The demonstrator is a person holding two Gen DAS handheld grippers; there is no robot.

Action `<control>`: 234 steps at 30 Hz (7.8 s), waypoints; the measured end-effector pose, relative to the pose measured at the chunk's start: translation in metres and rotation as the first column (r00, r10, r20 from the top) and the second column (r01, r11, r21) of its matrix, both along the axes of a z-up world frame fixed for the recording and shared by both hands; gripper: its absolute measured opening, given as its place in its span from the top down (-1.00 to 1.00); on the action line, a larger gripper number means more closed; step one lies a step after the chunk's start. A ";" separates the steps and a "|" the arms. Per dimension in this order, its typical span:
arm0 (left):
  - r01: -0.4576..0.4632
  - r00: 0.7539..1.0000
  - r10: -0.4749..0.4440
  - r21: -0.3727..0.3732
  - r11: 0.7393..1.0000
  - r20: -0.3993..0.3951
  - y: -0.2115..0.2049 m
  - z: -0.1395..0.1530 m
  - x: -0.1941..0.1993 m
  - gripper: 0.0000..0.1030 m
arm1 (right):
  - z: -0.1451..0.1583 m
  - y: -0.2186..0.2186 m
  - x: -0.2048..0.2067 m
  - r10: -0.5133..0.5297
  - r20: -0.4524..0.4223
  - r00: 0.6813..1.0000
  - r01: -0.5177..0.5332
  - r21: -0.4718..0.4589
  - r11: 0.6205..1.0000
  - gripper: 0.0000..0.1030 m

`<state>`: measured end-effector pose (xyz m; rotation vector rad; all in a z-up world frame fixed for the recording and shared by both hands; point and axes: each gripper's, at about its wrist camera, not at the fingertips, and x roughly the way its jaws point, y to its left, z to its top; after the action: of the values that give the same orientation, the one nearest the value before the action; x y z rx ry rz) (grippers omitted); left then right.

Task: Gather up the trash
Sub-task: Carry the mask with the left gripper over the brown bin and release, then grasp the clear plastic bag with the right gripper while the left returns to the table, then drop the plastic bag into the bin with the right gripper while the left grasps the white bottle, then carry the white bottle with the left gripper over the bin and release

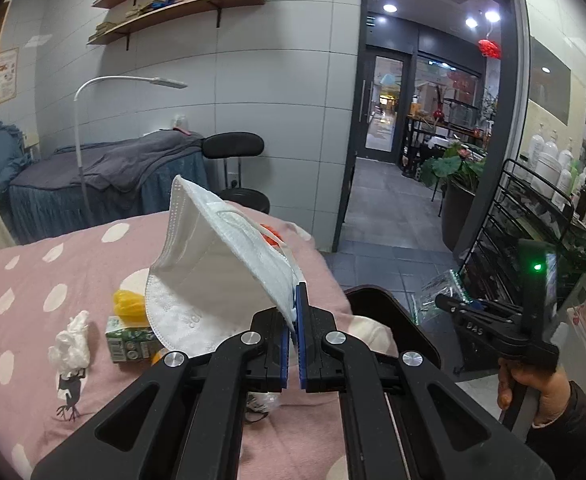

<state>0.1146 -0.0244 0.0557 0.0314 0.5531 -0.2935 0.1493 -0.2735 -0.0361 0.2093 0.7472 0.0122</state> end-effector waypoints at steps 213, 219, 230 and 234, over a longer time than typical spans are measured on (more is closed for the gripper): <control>0.270 0.852 -0.261 -0.045 0.962 -0.453 -0.119 -0.099 0.037 -0.26 | -0.149 -0.053 0.012 -0.164 -0.310 0.937 0.214 0.134 0.968 -0.49; 0.314 0.827 -0.293 -0.039 0.949 -0.481 -0.144 -0.106 0.043 -0.26 | -0.142 -0.071 -0.015 -0.218 -0.306 0.927 0.273 0.151 0.950 -0.49; 0.327 0.774 -0.244 0.039 0.944 -0.585 -0.185 -0.146 0.072 -0.26 | -0.123 -0.100 -0.048 -0.326 -0.270 0.906 0.367 0.116 0.923 -0.49; 0.326 0.747 -0.210 0.073 0.942 -0.630 -0.201 -0.163 0.082 -0.26 | -0.117 -0.103 -0.052 -0.339 -0.257 0.905 0.379 0.122 0.918 -0.50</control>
<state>0.1965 -0.2251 -0.1077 0.1989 1.2403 -0.5457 0.0969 -0.3764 -0.1529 0.5173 0.9313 -0.3075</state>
